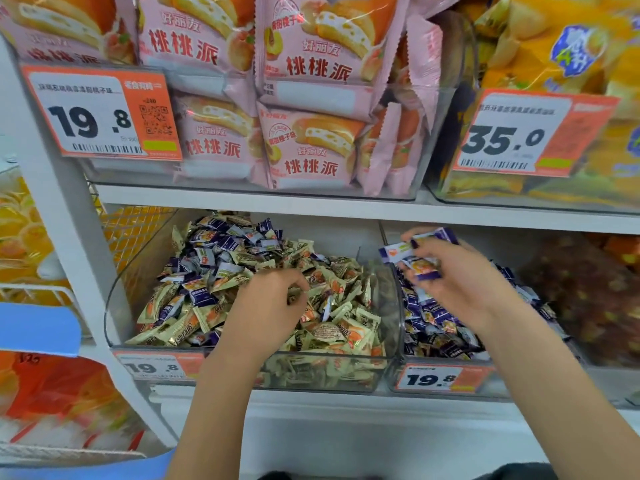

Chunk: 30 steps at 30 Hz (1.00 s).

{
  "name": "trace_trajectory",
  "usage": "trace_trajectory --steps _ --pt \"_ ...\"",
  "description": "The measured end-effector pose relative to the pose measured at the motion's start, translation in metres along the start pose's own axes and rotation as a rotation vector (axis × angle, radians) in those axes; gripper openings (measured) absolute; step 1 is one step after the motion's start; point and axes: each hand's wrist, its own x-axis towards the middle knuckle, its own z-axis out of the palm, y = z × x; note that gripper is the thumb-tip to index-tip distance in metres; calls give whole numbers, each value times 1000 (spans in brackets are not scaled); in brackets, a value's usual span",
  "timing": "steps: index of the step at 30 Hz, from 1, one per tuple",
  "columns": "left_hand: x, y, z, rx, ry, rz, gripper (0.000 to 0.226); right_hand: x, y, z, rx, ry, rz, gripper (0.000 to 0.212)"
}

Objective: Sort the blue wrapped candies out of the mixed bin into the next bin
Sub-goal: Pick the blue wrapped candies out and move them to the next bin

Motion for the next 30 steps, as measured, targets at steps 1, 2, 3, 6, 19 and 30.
trace_trajectory --steps 1,2,3,6,19,30 --pt "0 0 1 1 -3 0 10 2 1 -12 -106 16 -18 23" --pt "0 0 1 3 -6 -1 11 3 3 -24 -249 -9 -6 24" --pt "0 -1 2 6 -8 -2 11 4 5 -35 -416 -70 33 33" --pt "-1 -2 3 12 -1 1 11 9 18 -62 -792 -171 77 66" --pt "16 3 12 90 -74 -15 12 14 29 -10 -789 84 -701 22" --pt "20 -12 7 -49 -100 -87 22 48 36 60 -1537 -712 -319 27"
